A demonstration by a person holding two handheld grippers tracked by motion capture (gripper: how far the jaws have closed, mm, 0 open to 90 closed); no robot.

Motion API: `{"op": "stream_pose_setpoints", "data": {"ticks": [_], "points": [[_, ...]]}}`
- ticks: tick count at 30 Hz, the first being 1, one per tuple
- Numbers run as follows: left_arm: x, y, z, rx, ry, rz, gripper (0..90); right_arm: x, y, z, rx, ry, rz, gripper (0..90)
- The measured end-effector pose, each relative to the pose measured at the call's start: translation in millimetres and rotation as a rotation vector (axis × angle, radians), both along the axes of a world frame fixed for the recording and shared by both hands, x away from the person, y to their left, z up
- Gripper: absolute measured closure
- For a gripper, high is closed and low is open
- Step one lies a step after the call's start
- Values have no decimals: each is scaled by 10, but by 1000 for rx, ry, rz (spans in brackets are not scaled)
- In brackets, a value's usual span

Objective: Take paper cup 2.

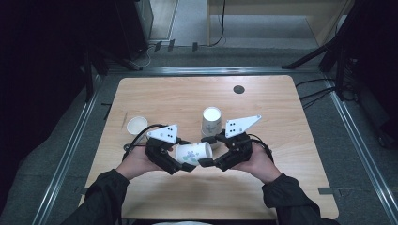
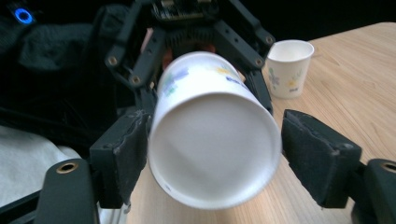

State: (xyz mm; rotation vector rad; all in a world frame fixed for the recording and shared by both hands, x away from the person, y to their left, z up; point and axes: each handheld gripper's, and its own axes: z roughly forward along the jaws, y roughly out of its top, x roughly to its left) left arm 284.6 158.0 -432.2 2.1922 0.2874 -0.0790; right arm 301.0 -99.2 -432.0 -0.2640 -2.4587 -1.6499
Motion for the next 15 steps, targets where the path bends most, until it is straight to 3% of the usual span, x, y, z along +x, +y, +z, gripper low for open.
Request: {"op": "stream_pose_setpoints", "data": {"ticks": [6,15], "points": [[-2,21,30,81,-26,-7,232,-35,2,-32,-41,-23,13,240],[56,-70,-85,227,3,-29,232,-76,-4,-104,-123,-54,5,256]]}}
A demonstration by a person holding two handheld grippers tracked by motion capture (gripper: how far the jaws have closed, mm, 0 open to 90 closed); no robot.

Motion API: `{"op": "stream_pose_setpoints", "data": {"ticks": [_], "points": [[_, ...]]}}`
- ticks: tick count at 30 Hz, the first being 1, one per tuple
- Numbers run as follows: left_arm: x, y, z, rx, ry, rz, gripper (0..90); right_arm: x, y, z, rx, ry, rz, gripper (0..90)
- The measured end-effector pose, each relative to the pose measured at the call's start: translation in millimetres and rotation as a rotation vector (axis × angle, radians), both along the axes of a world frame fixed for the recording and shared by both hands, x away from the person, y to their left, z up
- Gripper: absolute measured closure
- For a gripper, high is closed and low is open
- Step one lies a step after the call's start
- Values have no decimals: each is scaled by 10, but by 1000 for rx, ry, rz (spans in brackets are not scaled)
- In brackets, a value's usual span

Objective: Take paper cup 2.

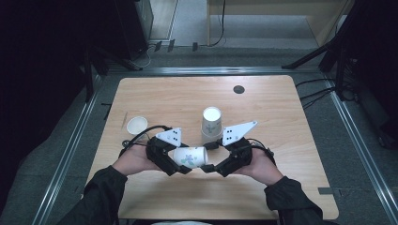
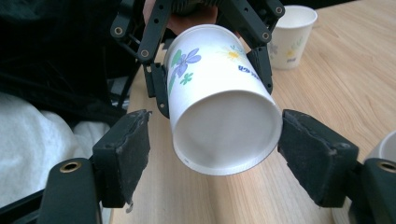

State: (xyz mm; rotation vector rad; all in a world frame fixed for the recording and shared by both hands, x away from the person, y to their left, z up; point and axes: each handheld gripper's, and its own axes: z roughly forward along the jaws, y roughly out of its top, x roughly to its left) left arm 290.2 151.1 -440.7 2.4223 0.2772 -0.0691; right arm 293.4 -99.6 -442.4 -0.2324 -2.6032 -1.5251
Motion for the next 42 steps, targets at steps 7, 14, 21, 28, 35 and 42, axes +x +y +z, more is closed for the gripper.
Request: {"op": "stream_pose_setpoints", "data": {"ticks": [7,14,21,28,35,42], "points": [[2,-119,-62,81,14,-30,232,-12,11,-92,-49,-9,-13,263],[9,-217,-94,128,50,-42,234,-40,72,-176,-94,-4,-1,271],[7,-280,-129,169,80,-58,234,-67,128,-256,-144,-13,35,288],[-21,-308,-141,189,80,-84,233,-90,181,-311,-185,-18,65,326],[-19,-286,-135,154,61,-92,221,-99,168,-293,-188,-31,67,336],[39,-187,-70,71,49,-49,161,-62,70,-230,-155,-40,37,335]]}}
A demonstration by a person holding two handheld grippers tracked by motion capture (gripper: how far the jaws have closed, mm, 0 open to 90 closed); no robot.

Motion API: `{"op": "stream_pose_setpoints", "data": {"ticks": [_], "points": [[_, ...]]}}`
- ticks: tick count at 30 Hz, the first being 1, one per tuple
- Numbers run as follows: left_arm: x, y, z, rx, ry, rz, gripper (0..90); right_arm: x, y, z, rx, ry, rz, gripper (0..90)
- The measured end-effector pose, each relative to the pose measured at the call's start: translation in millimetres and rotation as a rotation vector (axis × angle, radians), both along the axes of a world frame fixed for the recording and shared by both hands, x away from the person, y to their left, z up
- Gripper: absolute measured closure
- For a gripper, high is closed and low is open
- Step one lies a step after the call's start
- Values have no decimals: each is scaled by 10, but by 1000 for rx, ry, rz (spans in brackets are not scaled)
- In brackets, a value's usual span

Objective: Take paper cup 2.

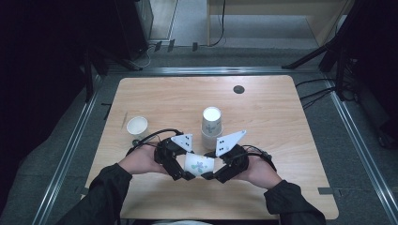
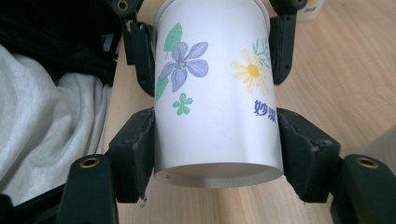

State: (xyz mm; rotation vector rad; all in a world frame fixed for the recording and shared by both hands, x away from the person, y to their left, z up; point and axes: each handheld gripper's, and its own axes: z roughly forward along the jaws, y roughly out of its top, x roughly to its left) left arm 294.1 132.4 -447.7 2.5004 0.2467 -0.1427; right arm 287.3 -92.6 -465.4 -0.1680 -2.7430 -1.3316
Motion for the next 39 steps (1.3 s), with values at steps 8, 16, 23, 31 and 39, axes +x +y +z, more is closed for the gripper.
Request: {"op": "stream_pose_setpoints", "data": {"ticks": [8,16,23,31,39], "points": [[40,100,98,-124,-14,45,147,56,-156,105,94,5,-49,335],[64,163,152,-245,18,93,147,81,-224,156,157,18,-61,334],[44,173,175,-316,31,107,149,86,-199,163,171,34,-43,334],[22,204,191,-344,37,102,207,90,-174,178,188,43,-29,335],[9,233,214,-319,33,95,226,96,-136,177,179,61,-26,270]]}}
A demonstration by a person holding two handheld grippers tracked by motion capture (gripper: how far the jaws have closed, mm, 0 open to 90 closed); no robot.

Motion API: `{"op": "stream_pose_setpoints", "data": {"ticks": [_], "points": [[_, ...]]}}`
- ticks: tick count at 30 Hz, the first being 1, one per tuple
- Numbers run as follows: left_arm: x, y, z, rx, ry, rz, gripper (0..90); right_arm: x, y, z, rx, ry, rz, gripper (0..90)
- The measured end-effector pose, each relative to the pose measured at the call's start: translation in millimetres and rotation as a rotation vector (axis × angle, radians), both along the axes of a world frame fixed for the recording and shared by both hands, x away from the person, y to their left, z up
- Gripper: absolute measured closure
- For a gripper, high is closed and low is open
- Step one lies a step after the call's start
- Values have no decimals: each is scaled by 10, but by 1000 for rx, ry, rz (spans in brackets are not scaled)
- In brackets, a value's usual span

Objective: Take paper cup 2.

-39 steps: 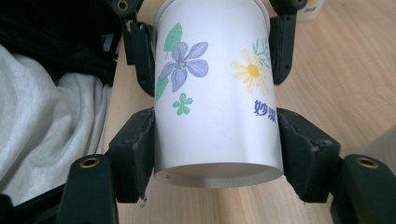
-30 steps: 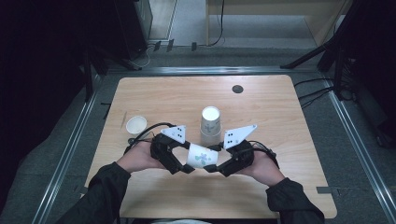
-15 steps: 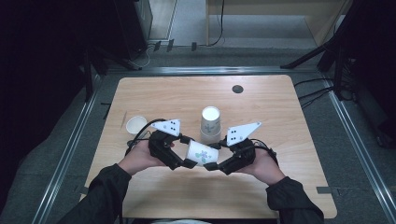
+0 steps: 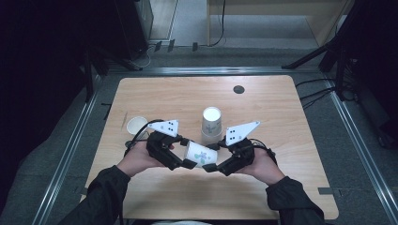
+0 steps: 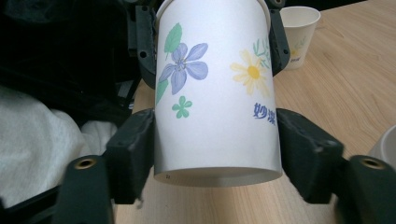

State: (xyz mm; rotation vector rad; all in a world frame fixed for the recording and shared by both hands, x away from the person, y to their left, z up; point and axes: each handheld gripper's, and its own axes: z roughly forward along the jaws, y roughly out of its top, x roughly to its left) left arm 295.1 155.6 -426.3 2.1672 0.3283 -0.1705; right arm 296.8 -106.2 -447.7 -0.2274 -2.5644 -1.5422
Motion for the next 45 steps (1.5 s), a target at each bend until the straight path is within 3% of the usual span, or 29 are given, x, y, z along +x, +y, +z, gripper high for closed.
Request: {"op": "stream_pose_setpoints", "data": {"ticks": [3,8,16,29,36,45], "points": [[-3,10,14,19,-6,-4,227,5,16,-19,-30,-7,-12,246],[-16,-10,15,88,-24,-9,227,1,47,-78,-87,-5,-6,246],[-86,-154,-45,238,-69,-46,227,-40,164,-190,-159,-9,30,252],[-127,-266,-128,346,-77,-68,226,-75,310,-341,-219,-1,70,291],[-143,-299,-152,365,-76,-81,225,-92,372,-394,-248,-2,85,330],[-119,-251,-140,326,-96,-71,184,-81,317,-332,-224,-28,75,330]]}}
